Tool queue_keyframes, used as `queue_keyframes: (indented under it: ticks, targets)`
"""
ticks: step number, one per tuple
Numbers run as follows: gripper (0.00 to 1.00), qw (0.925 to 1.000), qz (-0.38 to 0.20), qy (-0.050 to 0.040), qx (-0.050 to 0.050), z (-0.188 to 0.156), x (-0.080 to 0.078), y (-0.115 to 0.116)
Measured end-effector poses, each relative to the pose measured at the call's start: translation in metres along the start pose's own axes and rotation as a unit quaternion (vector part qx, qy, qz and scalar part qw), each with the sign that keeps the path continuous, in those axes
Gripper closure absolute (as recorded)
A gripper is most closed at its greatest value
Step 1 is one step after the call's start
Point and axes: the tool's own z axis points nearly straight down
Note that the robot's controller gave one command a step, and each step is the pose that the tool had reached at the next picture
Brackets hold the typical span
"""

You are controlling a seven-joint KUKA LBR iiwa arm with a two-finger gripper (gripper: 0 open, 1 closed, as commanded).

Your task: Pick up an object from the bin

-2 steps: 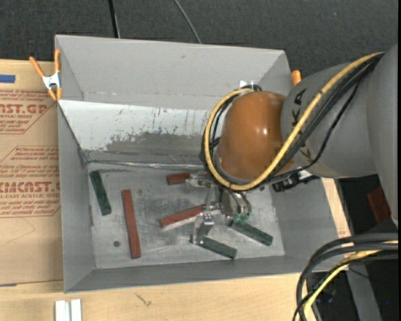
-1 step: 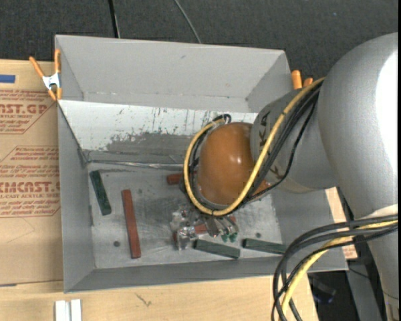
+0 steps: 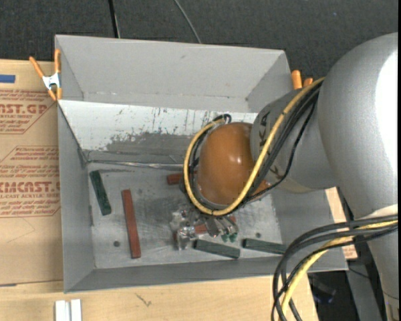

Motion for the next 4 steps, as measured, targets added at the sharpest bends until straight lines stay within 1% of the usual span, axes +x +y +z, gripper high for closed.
queue_keyframes:
  ticks: [1,2,3,4]
  targets:
    - [1.0,0.9971,-0.076,-0.0033,0.0,-0.204,-0.004,-0.006]
    - [1.0,0.9967,-0.081,-0.0066,0.001,-0.222,-0.005,-0.006]
    - [1.0,0.9963,-0.086,-0.0073,0.001,-0.185,-0.001,-0.011]
    - [0.0,0.9969,-0.079,-0.0046,0.0,-0.106,-0.013,-0.012]
